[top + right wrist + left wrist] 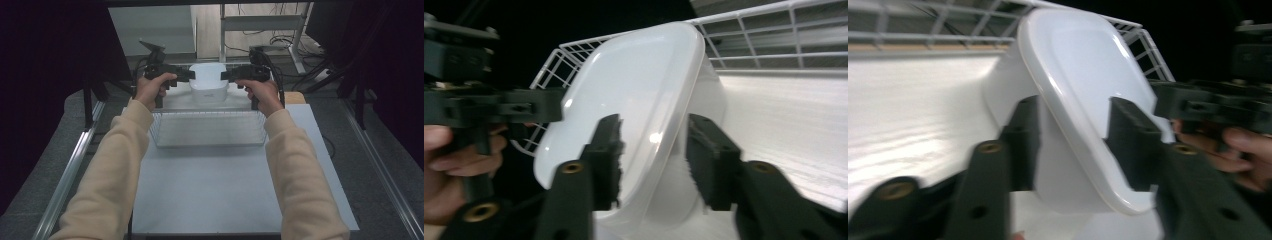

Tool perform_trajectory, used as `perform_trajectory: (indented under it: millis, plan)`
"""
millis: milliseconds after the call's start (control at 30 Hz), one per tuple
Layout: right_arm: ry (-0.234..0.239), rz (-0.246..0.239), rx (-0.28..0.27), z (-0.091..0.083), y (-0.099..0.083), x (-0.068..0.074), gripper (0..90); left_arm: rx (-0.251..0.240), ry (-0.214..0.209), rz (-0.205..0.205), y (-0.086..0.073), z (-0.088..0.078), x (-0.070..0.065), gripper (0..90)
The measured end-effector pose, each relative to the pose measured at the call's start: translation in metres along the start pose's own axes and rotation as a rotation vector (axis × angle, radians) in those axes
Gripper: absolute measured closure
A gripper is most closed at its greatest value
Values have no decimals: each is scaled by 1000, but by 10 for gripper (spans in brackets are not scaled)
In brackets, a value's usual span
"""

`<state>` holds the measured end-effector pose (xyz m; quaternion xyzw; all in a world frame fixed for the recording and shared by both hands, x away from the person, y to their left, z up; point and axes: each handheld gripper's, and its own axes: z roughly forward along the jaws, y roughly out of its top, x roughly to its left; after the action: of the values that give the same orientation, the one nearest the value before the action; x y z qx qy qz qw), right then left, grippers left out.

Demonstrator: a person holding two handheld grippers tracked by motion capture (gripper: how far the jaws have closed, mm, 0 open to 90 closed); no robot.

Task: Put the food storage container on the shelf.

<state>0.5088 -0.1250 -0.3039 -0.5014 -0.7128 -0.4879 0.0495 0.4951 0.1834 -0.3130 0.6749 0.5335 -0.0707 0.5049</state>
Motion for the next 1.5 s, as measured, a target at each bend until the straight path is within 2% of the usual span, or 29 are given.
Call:
perform_trajectory:
  millis: [100, 167, 200, 267, 367, 433, 500, 600, 633, 800, 867, 933, 1100, 1300, 1500]
  plan:
    - [-29, -64, -34, -6, -3, 6, 395, -49, 23, 43, -4, -11, -9, 349]
    - [-45, -114, -53, -14, -6, 11, 339, -81, 40, 94, -11, -21, -18, 327]
    - [-55, -140, -63, -20, -7, 13, 324, -90, 55, 127, -14, -27, -22, 317]
    - [-63, -210, -118, -32, -14, 18, 317, -106, 91, 178, -23, -37, -29, 304]
    - [-58, -286, -131, -51, -27, 23, 307, -124, 163, 253, -43, -53, -39, 293]
    - [-61, -332, -140, -63, -38, 26, 305, -118, 178, 279, -58, -60, -42, 286]
    - [-61, -369, -146, -73, -53, 29, 303, -114, 179, 296, -76, -67, -44, 276]
    - [-57, -410, -162, -85, -80, 28, 300, -118, 188, 344, -103, -75, -48, 277]
    - [-58, -423, -160, -87, -89, 27, 299, -120, 184, 362, -118, -78, -49, 277]
    - [-76, -495, -154, -97, -154, 17, 297, -136, 168, 424, -178, -84, -46, 279]
    - [-91, -517, -154, -100, -177, 12, 294, -133, 163, 436, -200, -82, -42, 280]
    - [-96, -518, -152, -104, -193, 8, 289, -124, 160, 432, -219, -79, -37, 280]
    - [-83, -498, -164, -112, -236, -8, 286, -93, 194, 422, -254, -67, -19, 281]
    - [-117, -475, -115, -106, -276, -30, 286, -42, 210, 377, -277, -57, 1, 280]
    - [-164, -473, -41, -91, -295, -47, 278, 2, 237, 359, -292, -52, 15, 279]
